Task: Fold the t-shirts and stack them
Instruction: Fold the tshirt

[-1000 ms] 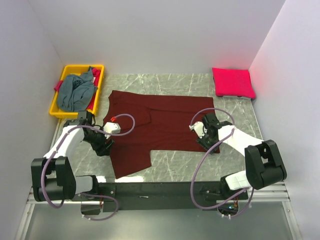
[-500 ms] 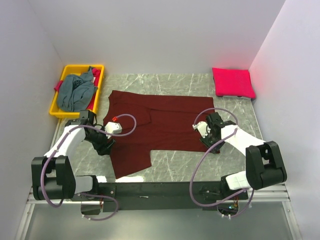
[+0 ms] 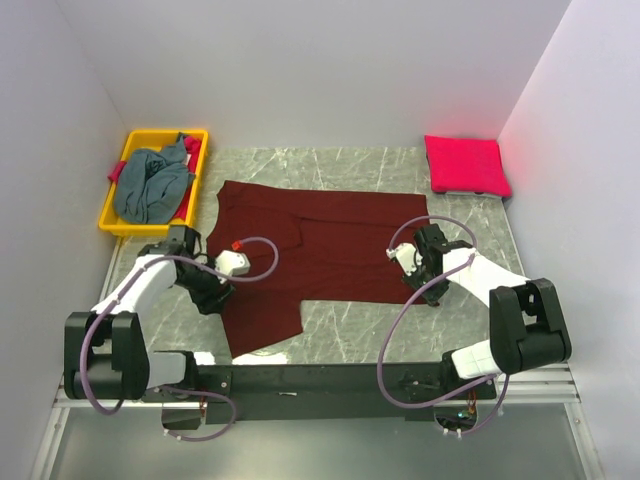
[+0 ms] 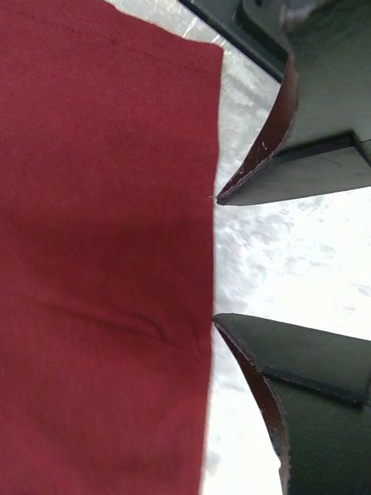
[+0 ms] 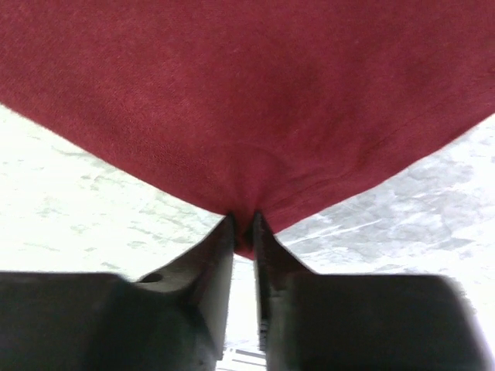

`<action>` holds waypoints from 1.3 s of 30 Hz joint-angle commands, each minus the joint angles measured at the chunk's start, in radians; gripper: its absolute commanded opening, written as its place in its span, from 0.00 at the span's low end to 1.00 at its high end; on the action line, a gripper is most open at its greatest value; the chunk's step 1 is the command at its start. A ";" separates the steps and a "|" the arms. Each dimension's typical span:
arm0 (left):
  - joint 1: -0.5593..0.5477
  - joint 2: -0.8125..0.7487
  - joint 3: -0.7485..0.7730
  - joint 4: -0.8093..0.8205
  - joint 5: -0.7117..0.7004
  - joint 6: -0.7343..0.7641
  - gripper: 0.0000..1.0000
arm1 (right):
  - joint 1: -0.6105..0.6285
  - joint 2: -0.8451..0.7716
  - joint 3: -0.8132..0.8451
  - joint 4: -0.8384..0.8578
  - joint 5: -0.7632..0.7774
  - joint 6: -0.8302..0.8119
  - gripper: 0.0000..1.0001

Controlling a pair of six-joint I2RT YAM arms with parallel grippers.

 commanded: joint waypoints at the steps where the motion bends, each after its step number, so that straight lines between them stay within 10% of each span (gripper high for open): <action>1: -0.056 -0.034 -0.060 0.074 -0.053 -0.006 0.63 | -0.009 0.053 -0.041 0.039 0.002 -0.011 0.15; 5: -0.104 -0.056 -0.088 0.141 -0.103 -0.043 0.61 | -0.009 0.056 -0.021 0.030 0.002 -0.009 0.01; 20: -0.155 0.024 -0.140 0.227 -0.165 -0.017 0.40 | -0.023 0.053 0.019 0.000 0.004 -0.014 0.00; 31: -0.156 -0.028 -0.117 0.057 -0.140 0.000 0.02 | -0.054 -0.018 0.011 -0.027 -0.010 -0.035 0.00; 39: -0.152 -0.174 -0.014 -0.135 -0.133 -0.003 0.01 | -0.081 -0.219 0.003 -0.145 -0.044 -0.072 0.00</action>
